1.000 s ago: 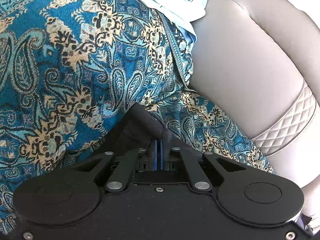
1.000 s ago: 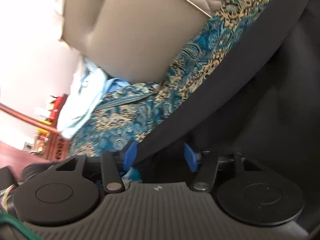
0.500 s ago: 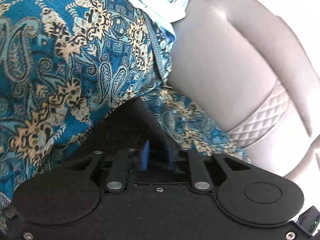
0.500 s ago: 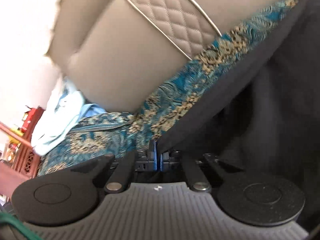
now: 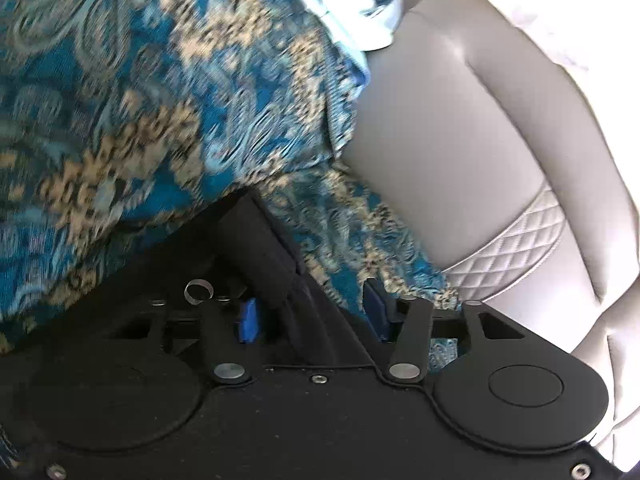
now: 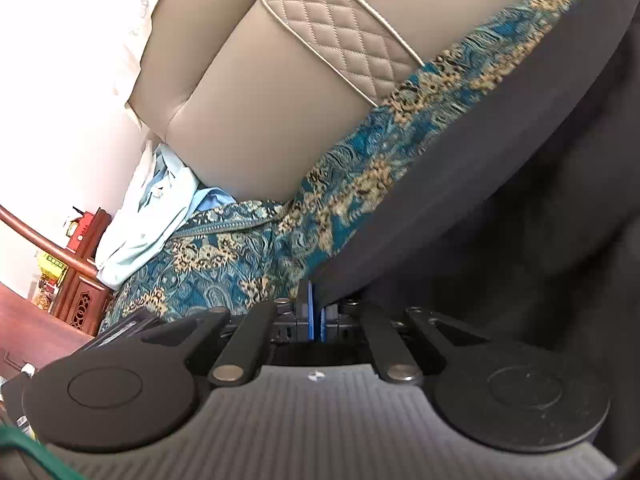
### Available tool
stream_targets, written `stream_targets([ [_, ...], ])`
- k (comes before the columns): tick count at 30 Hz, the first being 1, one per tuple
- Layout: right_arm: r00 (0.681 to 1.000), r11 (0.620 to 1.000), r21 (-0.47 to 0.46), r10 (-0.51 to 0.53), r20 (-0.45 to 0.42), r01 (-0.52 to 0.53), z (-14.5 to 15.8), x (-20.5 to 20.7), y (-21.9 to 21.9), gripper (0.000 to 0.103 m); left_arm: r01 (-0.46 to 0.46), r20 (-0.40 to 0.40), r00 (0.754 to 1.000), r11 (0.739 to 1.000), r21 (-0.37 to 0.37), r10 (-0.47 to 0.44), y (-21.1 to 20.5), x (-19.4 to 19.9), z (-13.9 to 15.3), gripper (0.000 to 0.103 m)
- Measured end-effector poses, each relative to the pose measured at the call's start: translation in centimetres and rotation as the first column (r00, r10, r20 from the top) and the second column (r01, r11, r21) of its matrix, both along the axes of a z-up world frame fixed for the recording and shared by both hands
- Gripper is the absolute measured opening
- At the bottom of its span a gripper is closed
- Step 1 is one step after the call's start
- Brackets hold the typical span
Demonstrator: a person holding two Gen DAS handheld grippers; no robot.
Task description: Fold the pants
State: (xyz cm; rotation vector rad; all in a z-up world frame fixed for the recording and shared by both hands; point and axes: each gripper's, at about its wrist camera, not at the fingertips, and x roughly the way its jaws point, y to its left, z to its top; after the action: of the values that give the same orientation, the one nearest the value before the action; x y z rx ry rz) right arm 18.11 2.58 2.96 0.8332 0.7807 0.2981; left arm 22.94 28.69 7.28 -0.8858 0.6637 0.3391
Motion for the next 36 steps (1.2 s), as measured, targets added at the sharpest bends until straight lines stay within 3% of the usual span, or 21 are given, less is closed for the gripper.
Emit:
stream_targets([
  [1, 1.000, 1.000, 0.001, -0.002, 0.001, 0.002, -0.2, -0.3, 0.0, 0.005, -0.009, -0.008, 1.000, 1.000, -0.008, 0.009, 0.0, -0.2, -0.4, 0.024],
  [2, 1.000, 1.000, 0.000, -0.005, 0.004, 0.005, -0.3, -0.7, 0.1, 0.005, -0.011, -0.017, 1.000, 1.000, -0.011, 0.011, 0.1, -0.3, -0.8, 0.005],
  [5, 1.000, 0.999, -0.032, 0.001, 0.021, 0.000, -0.7, -1.2, 0.4, 0.007, -0.014, -0.041, 0.999, 1.000, -0.007, 0.014, 0.0, -1.0, -0.8, 0.006],
  [12, 0.996, 0.994, -0.079, -0.078, 0.038, 0.081, -1.3, 0.7, -1.1, 0.017, 0.046, 0.016, 0.999, 0.998, 0.038, -0.046, 0.0, -2.9, 2.4, 0.006],
  [19, 0.965, 0.956, -0.135, -0.255, 0.055, 0.260, -0.2, 2.7, -8.1, 0.017, 0.070, 0.020, 0.997, 0.996, 0.051, -0.071, 0.5, -3.4, 3.2, 0.006],
  [23, 0.910, 0.890, -0.196, -0.413, 0.042, 0.412, -0.2, 4.1, -15.2, 0.017, 0.079, 0.011, 0.997, 0.995, 0.066, -0.079, 1.0, -3.3, 3.1, 0.006],
  [27, 0.829, 0.798, -0.251, -0.559, 0.034, 0.548, -0.2, 5.6, -22.5, 0.017, 0.083, -0.013, 0.997, 0.994, 0.077, -0.082, 1.3, -3.2, 2.6, 0.006],
  [32, 0.750, 0.714, -0.285, -0.661, 0.029, 0.640, -0.1, 7.0, -30.6, 0.017, 0.091, -0.040, 0.995, 0.991, 0.100, -0.088, 1.4, -2.7, 2.0, 0.006],
  [36, 0.709, 0.662, -0.328, -0.704, 0.035, 0.674, -0.3, 8.4, -36.0, 0.017, 0.081, -0.065, 0.995, 0.991, 0.103, -0.074, 1.5, -2.5, 1.3, 0.006],
])
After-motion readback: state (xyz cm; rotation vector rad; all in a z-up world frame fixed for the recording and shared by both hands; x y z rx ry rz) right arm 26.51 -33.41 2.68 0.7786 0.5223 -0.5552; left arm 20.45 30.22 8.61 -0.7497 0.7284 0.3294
